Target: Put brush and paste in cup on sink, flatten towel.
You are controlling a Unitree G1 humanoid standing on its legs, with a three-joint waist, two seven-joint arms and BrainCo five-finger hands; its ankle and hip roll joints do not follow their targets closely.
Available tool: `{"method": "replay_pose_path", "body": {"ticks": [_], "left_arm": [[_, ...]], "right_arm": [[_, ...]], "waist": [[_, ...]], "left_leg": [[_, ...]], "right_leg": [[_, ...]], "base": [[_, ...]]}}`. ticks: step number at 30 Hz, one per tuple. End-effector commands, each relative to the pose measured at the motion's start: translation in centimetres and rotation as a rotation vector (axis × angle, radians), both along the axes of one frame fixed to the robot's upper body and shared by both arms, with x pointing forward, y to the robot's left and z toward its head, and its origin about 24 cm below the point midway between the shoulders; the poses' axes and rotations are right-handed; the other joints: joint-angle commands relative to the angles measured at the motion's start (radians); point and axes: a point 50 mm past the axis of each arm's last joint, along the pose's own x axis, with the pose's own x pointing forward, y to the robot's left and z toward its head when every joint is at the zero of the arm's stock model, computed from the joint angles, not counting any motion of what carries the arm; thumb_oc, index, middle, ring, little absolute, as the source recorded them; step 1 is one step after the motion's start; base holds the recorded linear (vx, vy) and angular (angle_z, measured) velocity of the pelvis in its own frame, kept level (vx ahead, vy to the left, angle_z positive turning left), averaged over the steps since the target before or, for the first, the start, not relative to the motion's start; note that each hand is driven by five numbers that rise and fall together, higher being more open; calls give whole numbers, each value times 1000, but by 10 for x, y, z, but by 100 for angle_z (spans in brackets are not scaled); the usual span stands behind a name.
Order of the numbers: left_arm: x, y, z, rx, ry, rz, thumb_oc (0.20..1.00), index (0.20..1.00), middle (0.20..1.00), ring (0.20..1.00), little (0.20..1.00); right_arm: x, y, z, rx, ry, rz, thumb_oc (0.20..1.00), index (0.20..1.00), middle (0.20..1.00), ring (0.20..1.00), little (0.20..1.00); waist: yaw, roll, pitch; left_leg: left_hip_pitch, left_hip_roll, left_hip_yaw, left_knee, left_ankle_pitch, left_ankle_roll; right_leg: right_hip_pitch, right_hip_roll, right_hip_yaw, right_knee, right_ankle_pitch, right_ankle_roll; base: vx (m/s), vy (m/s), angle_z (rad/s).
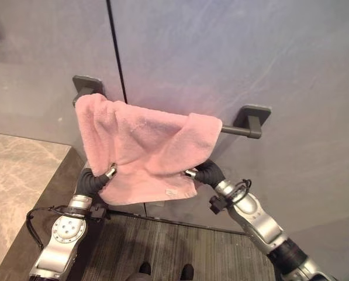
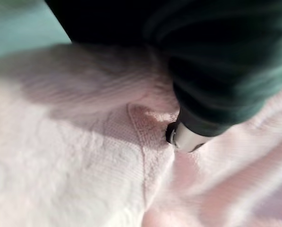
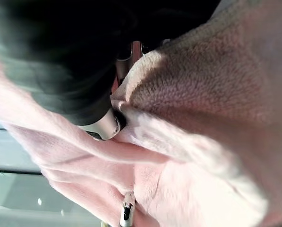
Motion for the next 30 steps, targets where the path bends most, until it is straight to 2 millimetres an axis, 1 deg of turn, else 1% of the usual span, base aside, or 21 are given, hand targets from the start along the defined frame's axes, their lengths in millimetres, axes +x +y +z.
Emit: {"method": "replay_pose_path", "body": {"ticks": [1, 2, 3, 4, 5, 6, 7, 9, 11, 12, 14, 16, 21, 22, 23, 24, 25, 26, 27, 28, 30], "left_arm": [[1, 0, 24, -31, -131, -31, 200, 200, 200, 200, 200], [0, 3, 10, -21, -69, -1, 200, 200, 200, 200, 200], [0, 4, 12, 46, -74, 12, 200, 200, 200, 200, 200], [-2, 3, 16, 55, -94, -9, 200, 200, 200, 200, 200], [-2, 2, 13, 10, -80, -19, 200, 200, 200, 200, 200], [-2, 2, 13, 9, -80, -19, 200, 200, 200, 200, 200], [3, 4, 1, 0, -31, 10, 200, 200, 200, 200, 200], [3, 2, 12, 23, -86, -8, 200, 200, 200, 200, 200], [2, 3, 11, -9, -77, -12, 200, 200, 200, 200, 200], [2, 7, -7, 0, 4, 29, 200, 200, 200, 200, 200], [3, 12, -23, 23, 71, 65, 200, 200, 200, 200, 200], [3, 16, -30, 95, 101, 95, 200, 200, 200, 200, 200], [-1, 25, -37, 84, 137, 139, 200, 200, 200, 200, 200], [-2, 25, -37, 84, 137, 139, 200, 200, 200, 200, 200], [-3, 27, -43, 77, 163, 151, 435, 435, 435, 435, 435], [-4, 28, -47, 79, 189, 151, 922, 922, 922, 922, 922], [-5, 29, -55, 91, 230, 154, 1000, 1000, 1000, 1000, 1000], [-6, 29, -64, 111, 287, 140, 1000, 1000, 1000, 1000, 1000], [-7, 28, -68, 134, 325, 100, 1000, 1000, 1000, 1000, 1000], [-9, 29, -80, 167, 388, 89, 1000, 1000, 1000, 1000, 1000], [-9, 29, -80, 167, 388, 89, 1000, 1000, 1000, 1000, 1000]], "right_arm": [[-7, -7, 26, 176, -119, -10, 200, 200, 200, 200, 200], [-3, -9, 10, 142, -56, -47, 200, 200, 200, 200, 200], [-1, -9, 7, 114, -52, -62, 200, 200, 200, 200, 200], [1, -8, 4, 119, -36, -62, 200, 200, 200, 200, 200], [3, -7, -8, 136, 20, -72, 200, 200, 200, 200, 200], [4, -6, -8, 137, 20, -72, 200, 200, 200, 200, 200], [13, -12, -38, 92, 130, -179, 200, 200, 200, 200, 200], [14, -13, -29, 97, 81, -183, 200, 200, 200, 200, 200], [12, -13, -29, 99, 85, -172, 200, 200, 200, 200, 200], [11, -15, -37, 75, 115, -176, 200, 200, 200, 200, 200], [13, -14, -47, 46, 156, -184, 200, 200, 200, 200, 200], [16, -9, -55, 56, 199, -180, 200, 200, 200, 200, 200], [18, 2, -58, 36, 219, -134, 200, 200, 200, 200, 200], [18, 2, -58, 36, 219, -134, 307, 307, 307, 307, 307], [18, 3, -63, 36, 245, -124, 545, 545, 545, 545, 545], [17, 4, -66, 43, 268, -113, 859, 859, 859, 859, 859], [17, 4, -69, 36, 280, -107, 1000, 1000, 1000, 1000, 1000], [17, 2, -73, 15, 298, -110, 1000, 1000, 1000, 1000, 1000], [17, 1, -80, 1, 334, -108, 1000, 1000, 1000, 1000, 1000], [16, -3, -100, -4, 428, -132, 1000, 1000, 1000, 1000, 1000], [16, -4, -100, -3, 428, -133, 1000, 1000, 1000, 1000, 1000]], "waist": [[-52, -34, -37], [-58, -28, -39], [-57, -24, -38], [-54, -19, -36], [-53, -16, -36], [-53, -17, -36], [-52, -11, -37], [-52, -6, -34], [-55, -5, -35], [-56, -4, -38], [-53, -1, -39], [-47, 3, -39], [-31, 11, -38], [-32, 11, -38], [-28, 14, -40], [-28, 15, -40], [-28, 17, -40], [-28, 19, -40], [-29, 23, -40], [-35, 27, -41], [-34, 27, -40]], "left_leg": [[-4, 82, 39, 5, 15, -62], [2, 82, 47, 5, 12, -59], [4, 83, 52, 5, 12, -59], [4, 84, 52, 5, 13, -59], [6, 84, 53, 5, 14, -58], [6, 84, 53, 5, 13, -58], [12, 83, 58, 5, 12, -57], [15, 84, 61, 5, 11, -57], [18, 84, 62, 5, 11, -58], [18, 83, 62, 5, 12, -58], [18, 83, 61, 5, 14, -58], [18, 82, 59, 5, 14, -58], [19, 82, 56, 5, 17, -59], [19, 82, 56, 5, 17, -59], [19, 80, 56, 5, 18, -59], [19, 80, 55, 5, 18, -59], [18, 80, 56, 5, 18, -59], [17, 78, 57, 5, 19, -58], [16, 78, 58, 5, 19, -57], [17, 78, 64, 5, 19, -57], [17, 78, 64, 5, 19, -57]], "right_leg": [[41, -152, 31, 4, 4, 146], [40, -151, 42, 3, 4, 145], [39, -149, 46, 3, 3, 144], [37, -148, 46, 4, 2, 145], [38, -149, 47, 3, 2, 145], [38, -149, 47, 3, 2, 145], [43, -149, 48, 1, 1, 145], [46, -148, 49, 0, -2, 144], [46, -149, 50, 0, -2, 144], [48, -151, 49, 0, -2, 144], [50, -150, 47, 0, -3, 142], [53, -151, 45, 0, -5, 142], [57, -154, 41, 0, -7, 141], [57, -154, 41, 0, -7, 141], [57, -155, 39, 0, -7, 140], [57, -156, 38, 0, -7, 140], [56, -157, 38, 0, -6, 140], [54, -157, 40, 0, -5, 141], [52, -158, 43, 0, -4, 141], [49, -159, 47, 0, 0, 143], [48, -159, 48, 0, 0, 143]], "base": [[28, 26, -12], [17, 20, -23], [-1, 13, -18], [-13, 9, -27], [-10, 6, -21], [6, 18, -17], [0, 0, 0], [0, 0, 0], [0, 0, 0], [0, 0, 0], [0, 0, 0], [0, 0, 0], [0, 0, 0], [0, 0, 0], [-3, 2, 4], [0, 0, 0], [0, 0, 0], [0, 0, 0], [-38, 7, 0], [-31, 7, -1], [0, 0, 0]]}}
